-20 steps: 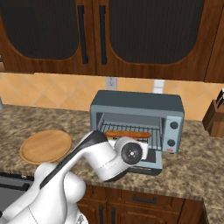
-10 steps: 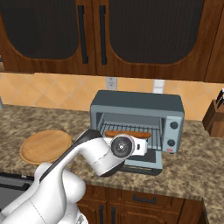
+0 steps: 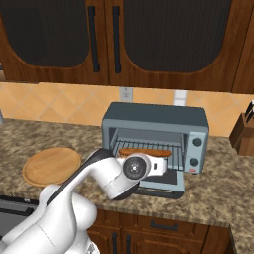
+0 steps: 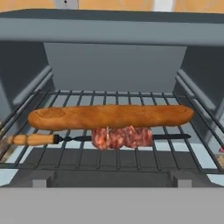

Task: Pick up the kebab skewer and baguette bread, and place them inside the toaster oven. Close the toaster oven door and start by setting the timer.

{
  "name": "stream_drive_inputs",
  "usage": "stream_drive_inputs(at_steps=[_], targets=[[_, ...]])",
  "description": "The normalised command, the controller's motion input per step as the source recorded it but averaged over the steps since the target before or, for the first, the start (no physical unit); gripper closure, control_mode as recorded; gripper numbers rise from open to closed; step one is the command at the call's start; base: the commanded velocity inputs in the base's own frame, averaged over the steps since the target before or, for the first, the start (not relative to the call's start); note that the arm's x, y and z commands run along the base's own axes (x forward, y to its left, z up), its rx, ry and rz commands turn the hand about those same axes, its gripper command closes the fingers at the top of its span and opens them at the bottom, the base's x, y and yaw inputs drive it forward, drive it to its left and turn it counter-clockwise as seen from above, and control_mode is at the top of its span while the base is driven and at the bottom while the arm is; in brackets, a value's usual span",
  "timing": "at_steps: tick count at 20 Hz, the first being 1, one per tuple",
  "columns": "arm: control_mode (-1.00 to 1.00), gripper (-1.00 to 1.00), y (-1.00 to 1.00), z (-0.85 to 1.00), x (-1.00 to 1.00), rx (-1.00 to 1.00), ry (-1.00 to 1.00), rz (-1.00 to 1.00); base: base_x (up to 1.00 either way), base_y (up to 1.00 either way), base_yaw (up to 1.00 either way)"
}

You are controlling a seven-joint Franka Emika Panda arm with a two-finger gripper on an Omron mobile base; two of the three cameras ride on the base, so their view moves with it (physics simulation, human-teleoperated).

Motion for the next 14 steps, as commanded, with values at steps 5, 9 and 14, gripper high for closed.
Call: stream_drive_inputs(at_steps=[5,9,14], targets=[[-1.00,-1.00,-0.04,0.00,0.29,0.00,0.00,0.00,0.00,0.00,0.00],[-1.00,-1.00,0.00,-0.10,0.20,0.00,0.03,0.00,0.00,0.00,0.00],[-1.00,-1.00,0.00,-0.14,0.06,0.00,0.05,0.00,0.00,0.00,0.00]])
